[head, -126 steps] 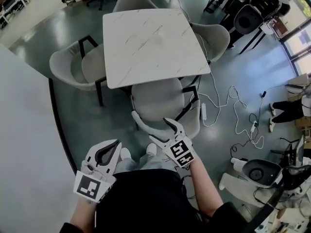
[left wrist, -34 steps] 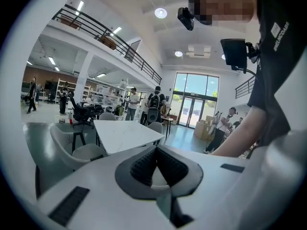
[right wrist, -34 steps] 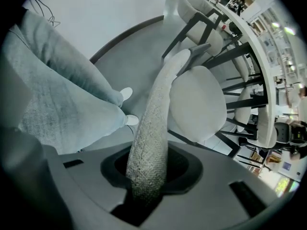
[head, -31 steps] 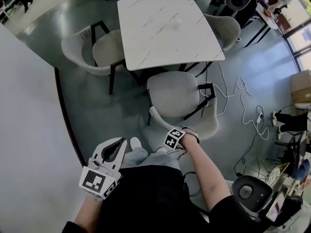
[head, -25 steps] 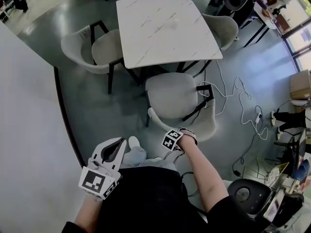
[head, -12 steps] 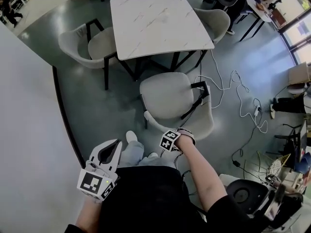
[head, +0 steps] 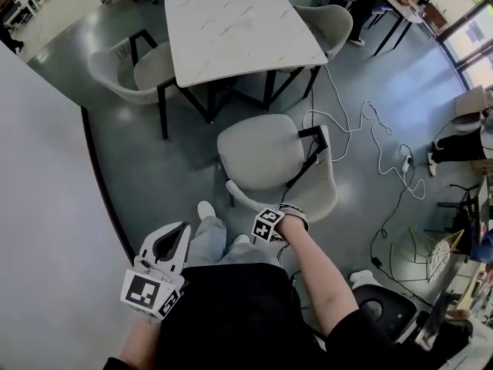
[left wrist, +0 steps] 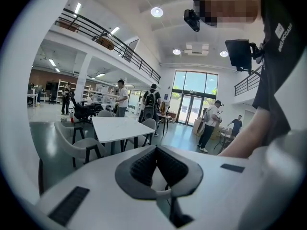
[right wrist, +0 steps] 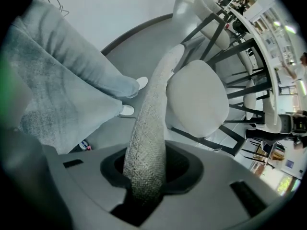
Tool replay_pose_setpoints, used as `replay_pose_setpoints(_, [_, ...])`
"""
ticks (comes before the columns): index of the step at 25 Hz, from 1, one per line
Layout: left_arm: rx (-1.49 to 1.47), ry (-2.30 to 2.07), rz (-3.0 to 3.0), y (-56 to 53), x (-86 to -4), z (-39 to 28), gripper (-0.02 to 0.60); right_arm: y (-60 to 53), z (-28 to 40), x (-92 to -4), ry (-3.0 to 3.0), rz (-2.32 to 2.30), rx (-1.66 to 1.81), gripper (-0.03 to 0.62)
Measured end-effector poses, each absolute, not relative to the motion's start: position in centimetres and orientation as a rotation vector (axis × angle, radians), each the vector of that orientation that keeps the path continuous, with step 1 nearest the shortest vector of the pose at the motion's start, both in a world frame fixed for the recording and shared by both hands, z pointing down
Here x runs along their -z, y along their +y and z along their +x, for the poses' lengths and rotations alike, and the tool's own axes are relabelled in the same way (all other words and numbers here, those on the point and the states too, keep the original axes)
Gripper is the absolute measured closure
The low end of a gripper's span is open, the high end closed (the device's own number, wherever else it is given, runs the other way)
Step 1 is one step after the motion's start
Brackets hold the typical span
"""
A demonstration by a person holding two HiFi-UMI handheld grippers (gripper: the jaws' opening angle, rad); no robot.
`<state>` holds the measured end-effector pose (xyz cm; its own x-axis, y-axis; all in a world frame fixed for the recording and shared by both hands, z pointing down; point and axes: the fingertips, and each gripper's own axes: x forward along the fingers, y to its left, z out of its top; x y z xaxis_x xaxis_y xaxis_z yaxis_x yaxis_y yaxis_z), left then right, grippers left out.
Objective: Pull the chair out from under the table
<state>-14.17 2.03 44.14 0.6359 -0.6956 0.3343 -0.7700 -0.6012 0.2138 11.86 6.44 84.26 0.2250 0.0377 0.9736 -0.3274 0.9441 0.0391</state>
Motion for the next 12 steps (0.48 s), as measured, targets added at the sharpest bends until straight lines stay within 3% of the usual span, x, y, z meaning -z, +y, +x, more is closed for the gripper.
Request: replay_pose_setpoints(12, [-0.345,-1.082,2.568,7.5,-44.2,-9.6,0.583,12.4,14.2,-84.6,-1.316,0.248,-0.257,0.482])
